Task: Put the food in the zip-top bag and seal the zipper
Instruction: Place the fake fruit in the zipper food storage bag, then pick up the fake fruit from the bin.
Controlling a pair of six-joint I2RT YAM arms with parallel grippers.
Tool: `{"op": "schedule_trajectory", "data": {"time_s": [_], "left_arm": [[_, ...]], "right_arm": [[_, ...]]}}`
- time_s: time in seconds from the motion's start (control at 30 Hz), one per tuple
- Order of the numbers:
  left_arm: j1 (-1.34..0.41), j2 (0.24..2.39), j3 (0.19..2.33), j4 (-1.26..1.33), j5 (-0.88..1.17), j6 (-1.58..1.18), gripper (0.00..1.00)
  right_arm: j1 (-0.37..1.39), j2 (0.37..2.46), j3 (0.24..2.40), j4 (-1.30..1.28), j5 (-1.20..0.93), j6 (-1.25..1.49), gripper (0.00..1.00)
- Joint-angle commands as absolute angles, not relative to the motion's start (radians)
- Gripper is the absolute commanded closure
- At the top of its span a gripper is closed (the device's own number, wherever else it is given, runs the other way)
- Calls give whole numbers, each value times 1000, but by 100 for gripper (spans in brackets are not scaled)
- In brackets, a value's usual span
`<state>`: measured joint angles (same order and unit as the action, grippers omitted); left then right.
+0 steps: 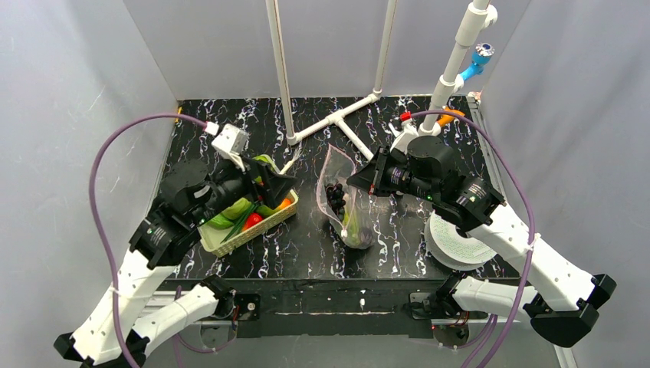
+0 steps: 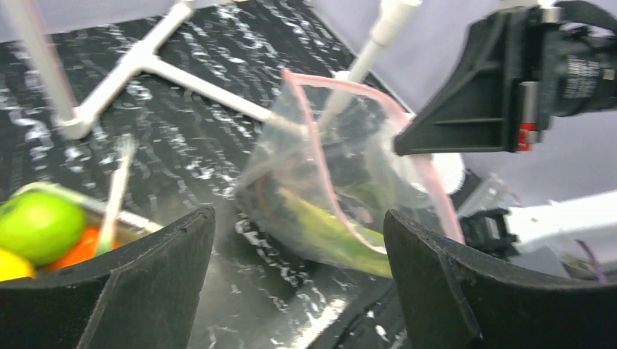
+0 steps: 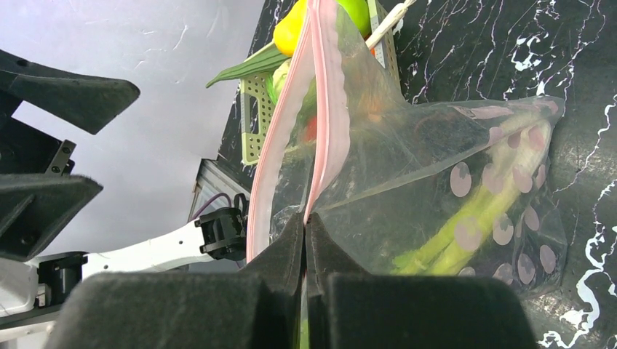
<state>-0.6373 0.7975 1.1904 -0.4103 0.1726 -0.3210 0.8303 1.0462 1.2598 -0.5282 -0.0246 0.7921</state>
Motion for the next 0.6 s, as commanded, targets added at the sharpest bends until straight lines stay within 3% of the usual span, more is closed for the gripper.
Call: {"op": "schedule_trajectory", "data": {"time_s": [0.0,0.2,0.43,0.57], "left_arm": [[-639,757,1201,-543,-115,-252,15],[-640,842,1173,-713,-376,-319,14],[-582,1000,1089,-696,-614,-307,2],[-385,1071,1078,-631,-468,-386,2]], "right_arm": [[821,1032,1271,-494,-19,776,99],[821,1047,1278,-494,-33,774,99],[820,1044,1282,-506,-35,774,99],[819,1035,1276,-506,-35,777,99]]}}
